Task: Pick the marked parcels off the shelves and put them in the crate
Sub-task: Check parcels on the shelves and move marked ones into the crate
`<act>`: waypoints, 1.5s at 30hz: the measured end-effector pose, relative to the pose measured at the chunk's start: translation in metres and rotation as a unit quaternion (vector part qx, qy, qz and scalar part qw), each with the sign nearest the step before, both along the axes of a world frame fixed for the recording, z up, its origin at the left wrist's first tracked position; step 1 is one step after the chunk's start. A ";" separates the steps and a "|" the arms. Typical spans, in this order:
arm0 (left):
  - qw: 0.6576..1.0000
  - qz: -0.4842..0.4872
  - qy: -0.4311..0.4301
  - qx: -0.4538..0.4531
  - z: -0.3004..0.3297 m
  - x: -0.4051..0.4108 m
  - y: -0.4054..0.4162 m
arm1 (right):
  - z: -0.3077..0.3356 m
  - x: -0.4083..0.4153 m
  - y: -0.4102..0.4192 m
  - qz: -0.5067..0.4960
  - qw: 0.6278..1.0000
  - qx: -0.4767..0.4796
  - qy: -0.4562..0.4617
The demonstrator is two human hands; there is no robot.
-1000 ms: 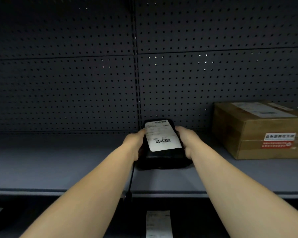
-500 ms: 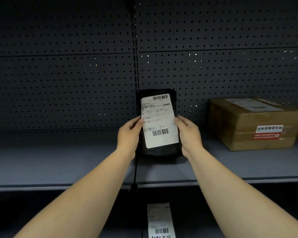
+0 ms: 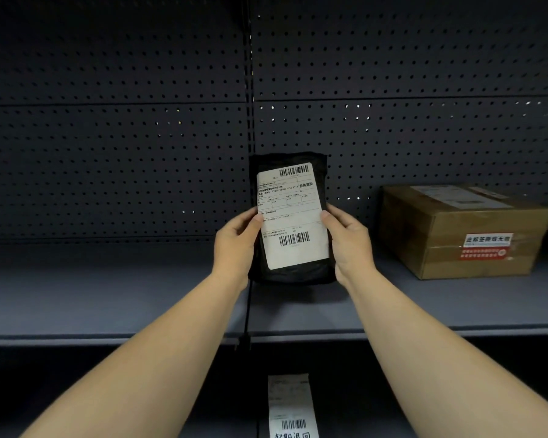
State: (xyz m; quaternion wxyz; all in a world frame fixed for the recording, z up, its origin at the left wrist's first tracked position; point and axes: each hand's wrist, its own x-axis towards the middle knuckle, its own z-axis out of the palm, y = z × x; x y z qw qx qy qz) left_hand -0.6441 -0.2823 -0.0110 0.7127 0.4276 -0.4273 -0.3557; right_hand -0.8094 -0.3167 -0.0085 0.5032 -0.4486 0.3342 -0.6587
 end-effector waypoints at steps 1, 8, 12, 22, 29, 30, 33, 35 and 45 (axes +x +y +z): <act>1.000 -0.001 0.003 0.005 0.001 -0.001 0.000 | 0.001 -0.001 -0.001 0.002 1.000 0.004 0.006; 0.991 0.016 0.037 0.131 0.006 -0.012 -0.004 | 0.013 -0.008 -0.012 0.024 0.988 0.141 0.064; 0.978 0.031 0.020 0.207 0.004 -0.013 -0.008 | 0.010 -0.011 -0.019 0.029 0.971 0.209 0.113; 0.951 0.045 -0.029 0.304 -0.006 -0.010 -0.016 | -0.013 -0.009 -0.030 0.044 0.947 0.259 0.184; 0.938 0.039 -0.047 0.342 -0.010 -0.006 -0.017 | -0.017 -0.004 -0.031 0.049 0.929 0.278 0.238; 0.935 0.037 -0.050 0.349 -0.009 -0.005 -0.017 | -0.016 -0.004 -0.030 0.046 0.927 0.279 0.248; 0.932 0.031 -0.060 0.357 -0.010 -0.003 -0.019 | -0.014 -0.003 -0.030 0.042 0.926 0.272 0.259; 0.932 0.043 -0.085 0.350 -0.009 -0.001 -0.020 | -0.012 -0.002 -0.030 0.030 0.924 0.255 0.285; 0.789 0.143 -0.552 0.229 0.017 -0.009 -0.003 | 0.003 -0.015 -0.010 -0.172 0.677 0.013 0.715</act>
